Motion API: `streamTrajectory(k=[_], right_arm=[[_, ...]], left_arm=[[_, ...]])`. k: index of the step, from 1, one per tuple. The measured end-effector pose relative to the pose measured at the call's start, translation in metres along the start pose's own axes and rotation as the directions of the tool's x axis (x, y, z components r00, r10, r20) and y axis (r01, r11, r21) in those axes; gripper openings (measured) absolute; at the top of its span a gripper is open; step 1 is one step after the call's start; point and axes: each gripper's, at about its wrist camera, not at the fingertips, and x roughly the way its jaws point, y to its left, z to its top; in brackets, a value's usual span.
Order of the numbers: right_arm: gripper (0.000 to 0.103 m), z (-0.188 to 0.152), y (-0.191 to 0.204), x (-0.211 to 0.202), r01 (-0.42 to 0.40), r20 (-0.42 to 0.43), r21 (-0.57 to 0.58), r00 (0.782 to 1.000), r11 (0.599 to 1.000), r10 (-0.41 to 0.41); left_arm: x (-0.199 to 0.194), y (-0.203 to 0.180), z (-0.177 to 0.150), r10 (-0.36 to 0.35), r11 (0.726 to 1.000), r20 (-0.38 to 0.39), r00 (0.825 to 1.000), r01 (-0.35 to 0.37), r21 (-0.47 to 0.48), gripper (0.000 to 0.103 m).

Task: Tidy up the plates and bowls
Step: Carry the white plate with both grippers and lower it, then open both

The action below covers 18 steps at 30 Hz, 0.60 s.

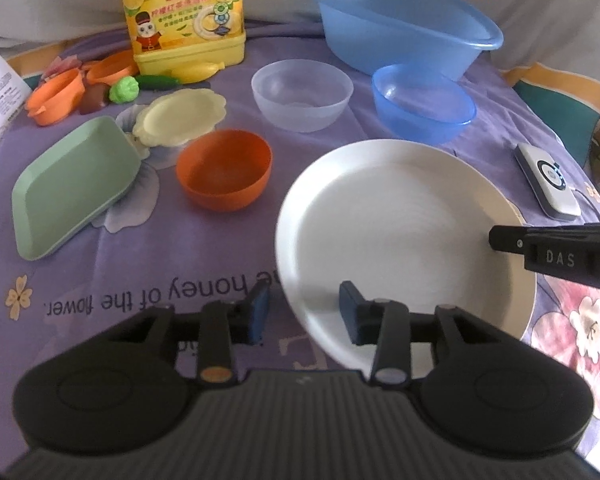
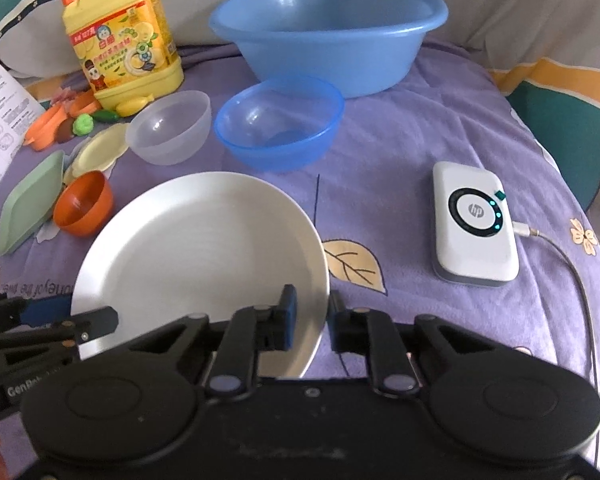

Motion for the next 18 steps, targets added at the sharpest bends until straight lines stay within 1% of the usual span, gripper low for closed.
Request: streamTrajectory(k=[1, 2, 6, 11, 18], right_arm=[[0.017, 0.0, 0.0, 0.0, 0.003, 0.0, 0.0, 1.0, 1.0, -0.003], [0.017, 0.0, 0.002, 0.0, 0.008, 0.002, 0.0, 1.0, 1.0, -0.008], [0.017, 0.001, 0.008, 0.0, 0.035, -0.006, -0.003, 0.999, 0.999, -0.035], [0.017, -0.001, 0.015, -0.008, 0.043, -0.036, -0.011, 0.998, 0.999, -0.043], [0.017, -0.008, 0.029, -0.031, 0.036, -0.051, -0.014, 0.998, 0.999, -0.036]], left_arm=[[0.0, -0.001, 0.0, 0.0, 1.0, 0.001, 1.0, 0.0, 0.003, 0.037], [0.0, -0.002, 0.0, -0.004, 1.0, 0.002, 1.0, 0.004, 0.008, 0.031], [-0.002, -0.006, 0.0, 0.011, 1.0, -0.011, 1.0, -0.011, 0.018, 0.031], [-0.009, -0.002, 0.0, 0.019, 1.0, -0.041, 0.999, -0.019, 0.013, 0.031], [-0.038, 0.008, -0.006, 0.032, 0.999, -0.021, 0.999, -0.032, 0.012, 0.031]])
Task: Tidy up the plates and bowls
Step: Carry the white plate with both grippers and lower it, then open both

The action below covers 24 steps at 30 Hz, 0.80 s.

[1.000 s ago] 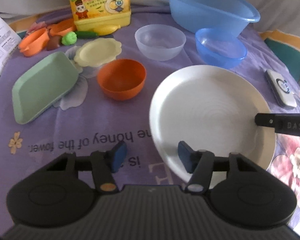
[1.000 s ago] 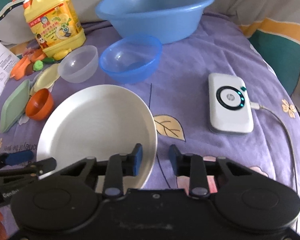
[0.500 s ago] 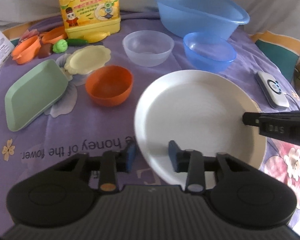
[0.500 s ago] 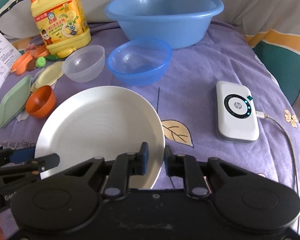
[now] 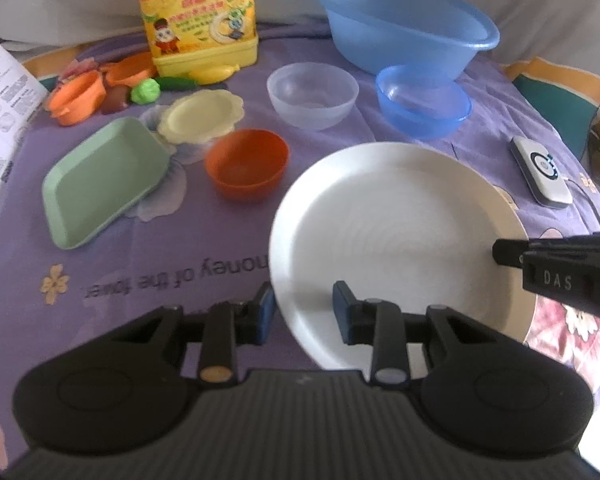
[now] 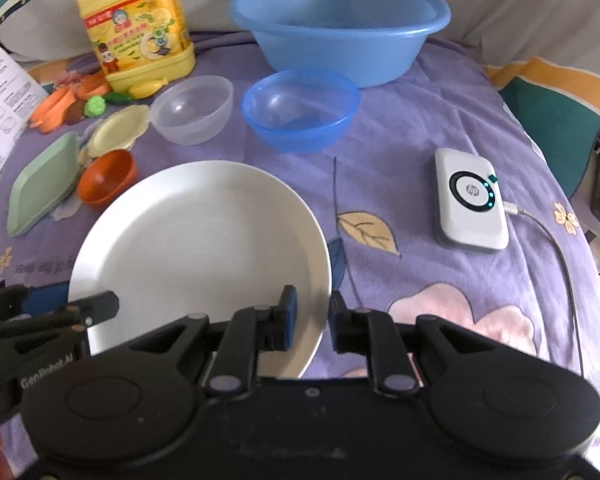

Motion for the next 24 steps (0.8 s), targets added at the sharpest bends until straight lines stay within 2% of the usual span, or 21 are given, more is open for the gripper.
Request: streamTrajectory(k=[11, 18, 24], right_arm=[[0.017, -0.024, 0.052, -0.065, -0.041, 0.024, -0.071, 0.999, 0.997, 0.043], [0.017, -0.034, 0.117, -0.093, -0.089, 0.038, -0.183, 0.995, 0.979, 0.098], [0.017, -0.043, 0.182, -0.095, -0.134, 0.022, -0.292, 0.989, 0.947, 0.146]], left_arm=[[-0.069, 0.05, -0.031, 0.024, 0.998, 0.069, 0.997, -0.02, -0.058, 0.031], [-0.105, 0.11, -0.062, 0.078, 0.988, 0.104, 0.992, -0.064, -0.138, 0.031], [-0.12, 0.164, -0.092, 0.127, 0.974, 0.089, 0.988, -0.108, -0.2, 0.031]])
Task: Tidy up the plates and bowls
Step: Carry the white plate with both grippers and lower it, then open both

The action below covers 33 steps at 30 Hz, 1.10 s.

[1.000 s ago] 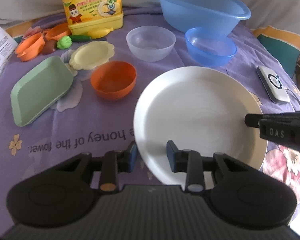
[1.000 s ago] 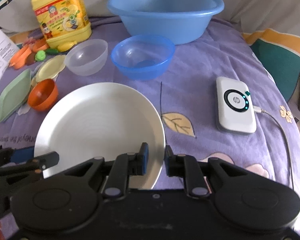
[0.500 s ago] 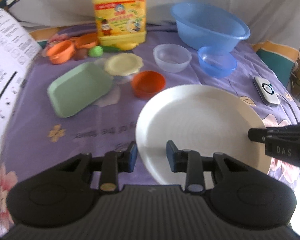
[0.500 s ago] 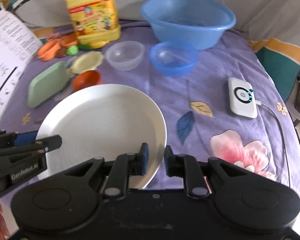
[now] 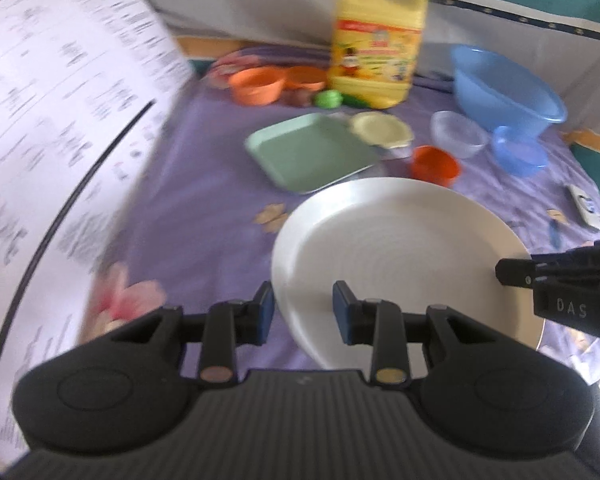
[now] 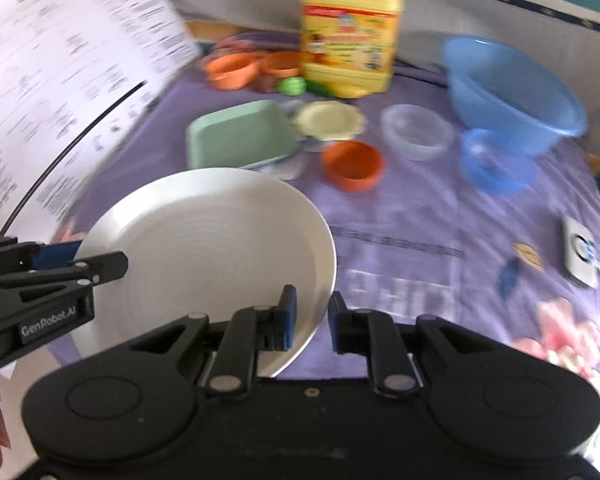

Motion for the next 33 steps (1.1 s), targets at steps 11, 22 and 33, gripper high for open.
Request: streamTrajectory(k=[11, 22, 33], right_arm=[[0.017, -0.005, 0.078, 0.036, 0.002, -0.021, -0.105, 1.0, 0.994, -0.004], [0.017, -0.008, 0.082, 0.066, 0.004, -0.069, -0.148, 0.997, 0.989, -0.015], [0.017, -0.007, 0.075, 0.084, -0.006, -0.097, -0.12, 0.995, 0.993, -0.006]], left_arm=[[0.019, 0.053, -0.026, 0.027, 0.999, -0.041, 0.999, -0.028, -0.043, 0.031], [0.049, 0.06, -0.028, 0.038, 0.998, -0.093, 0.995, -0.043, -0.045, 0.031], [0.064, 0.055, -0.026, 0.049, 0.999, -0.121, 0.991, -0.051, -0.018, 0.031]])
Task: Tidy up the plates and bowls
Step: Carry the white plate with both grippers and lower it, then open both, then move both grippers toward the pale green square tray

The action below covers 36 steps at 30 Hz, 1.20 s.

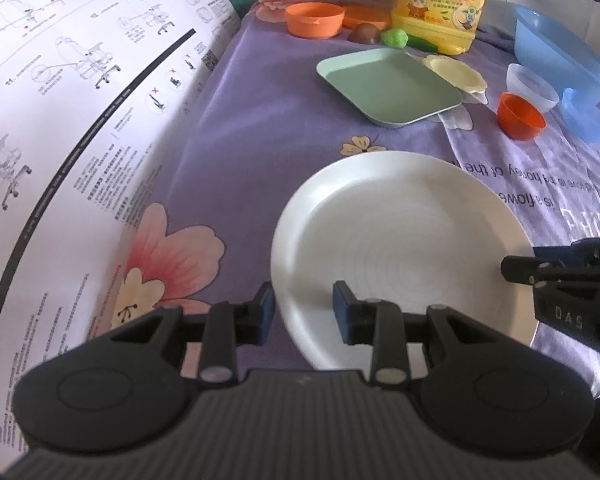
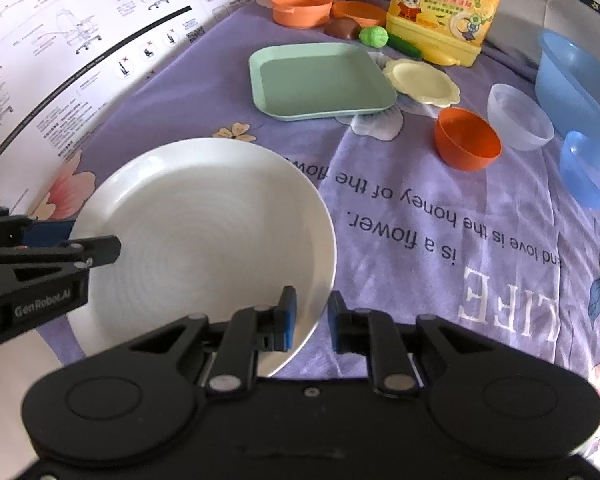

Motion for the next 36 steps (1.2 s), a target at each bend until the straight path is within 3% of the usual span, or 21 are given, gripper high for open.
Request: streamTrajectory(k=[4, 5, 6, 8, 9, 11, 16, 26, 36], right_arm=[[0.018, 0.0, -0.003, 0.001, -0.002, 0.004, 0.007, 1.0, 1.0, 0.002], [0.02, 0.0, -0.003, 0.0, -0.005, 0.008, 0.007, 1.0, 1.0, 0.005], [0.028, 0.0, -0.003, 0.0, -0.01, 0.009, 0.008, 1.0, 1.0, 0.01], [0.058, -0.001, -0.002, -0.003, -0.018, 0.021, 0.007, 1.0, 1.0, 0.018], [0.078, -0.002, -0.002, -0.005, -0.014, 0.032, 0.002, 0.999, 1.0, 0.014], [0.083, -0.003, -0.002, -0.011, 0.015, 0.063, -0.005, 0.998, 1.0, -0.015], [0.101, -0.006, -0.013, -0.023, 0.028, 0.086, 0.011, 0.996, 1.0, -0.029], [0.103, -0.012, -0.041, -0.054, 0.07, 0.152, 0.056, 0.985, 0.996, -0.078], [0.103, -0.02, -0.084, -0.068, 0.08, 0.151, 0.175, 0.983, 0.981, -0.107]], left_arm=[[0.002, -0.003, -0.001, 0.006, 1.0, -0.009, 1.0, -0.006, 0.01, 0.032], [0.002, -0.003, -0.001, 0.008, 1.0, -0.01, 1.0, -0.008, 0.012, 0.037], [0.002, -0.004, -0.001, 0.009, 1.0, -0.008, 1.0, -0.009, 0.014, 0.043], [-0.001, -0.008, -0.002, 0.035, 0.999, 0.004, 0.999, -0.035, 0.024, 0.084], [-0.004, -0.011, -0.002, 0.059, 0.998, 0.018, 0.998, -0.06, 0.034, 0.09], [-0.008, -0.016, -0.002, 0.112, 0.992, 0.048, 0.993, -0.115, 0.059, 0.098], [-0.016, -0.018, 0.002, 0.094, 0.994, 0.049, 0.994, -0.096, 0.048, 0.103], [-0.039, -0.035, 0.011, 0.071, 0.995, 0.097, 0.993, -0.077, 0.057, 0.103], [-0.048, -0.053, 0.022, 0.061, 0.994, 0.103, 0.993, -0.07, 0.085, 0.103]])
